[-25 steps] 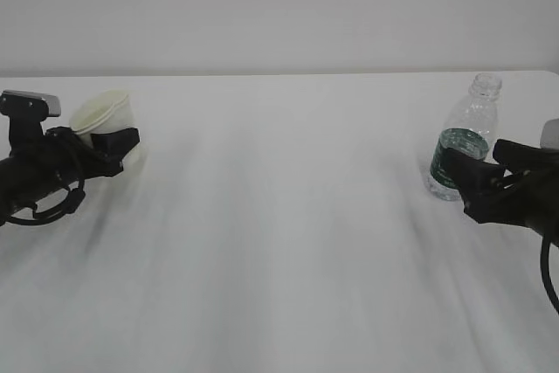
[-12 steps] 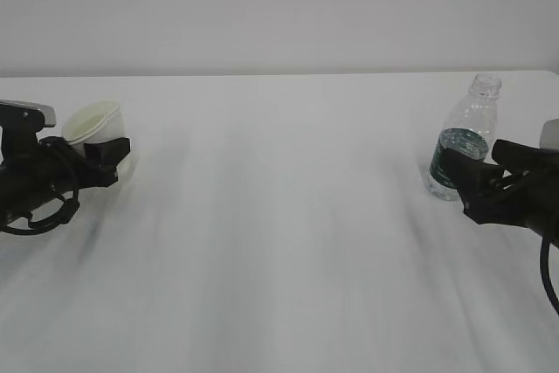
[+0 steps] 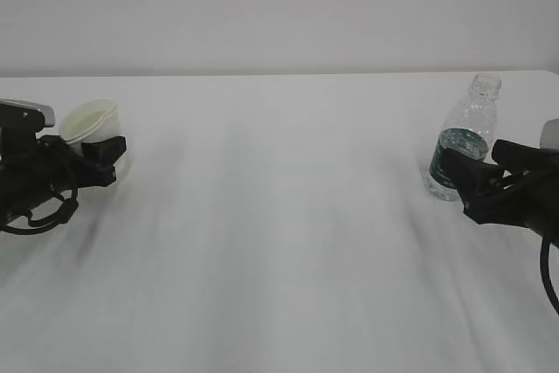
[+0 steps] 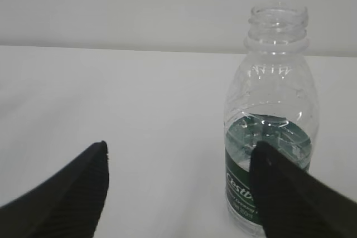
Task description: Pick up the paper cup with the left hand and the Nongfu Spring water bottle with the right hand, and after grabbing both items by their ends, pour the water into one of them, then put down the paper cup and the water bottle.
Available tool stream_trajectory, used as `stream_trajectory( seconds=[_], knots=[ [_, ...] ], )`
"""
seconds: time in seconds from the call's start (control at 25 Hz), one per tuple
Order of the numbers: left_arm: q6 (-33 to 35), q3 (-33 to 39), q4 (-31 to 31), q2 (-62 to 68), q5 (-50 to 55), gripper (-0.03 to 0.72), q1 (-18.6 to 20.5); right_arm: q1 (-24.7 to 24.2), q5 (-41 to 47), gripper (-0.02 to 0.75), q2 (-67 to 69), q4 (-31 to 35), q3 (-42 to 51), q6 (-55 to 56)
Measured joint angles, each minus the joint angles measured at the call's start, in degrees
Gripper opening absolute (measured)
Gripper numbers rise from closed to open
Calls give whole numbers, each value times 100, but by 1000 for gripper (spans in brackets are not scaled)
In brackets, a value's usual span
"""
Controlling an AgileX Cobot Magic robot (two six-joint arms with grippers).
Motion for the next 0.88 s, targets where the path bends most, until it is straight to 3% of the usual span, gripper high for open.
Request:
stream_trajectory(
  seconds=[0.88],
  knots=[
    [28,25,112,43,-11,367,0,0,0,588,0,-13,0,0]
  ],
)
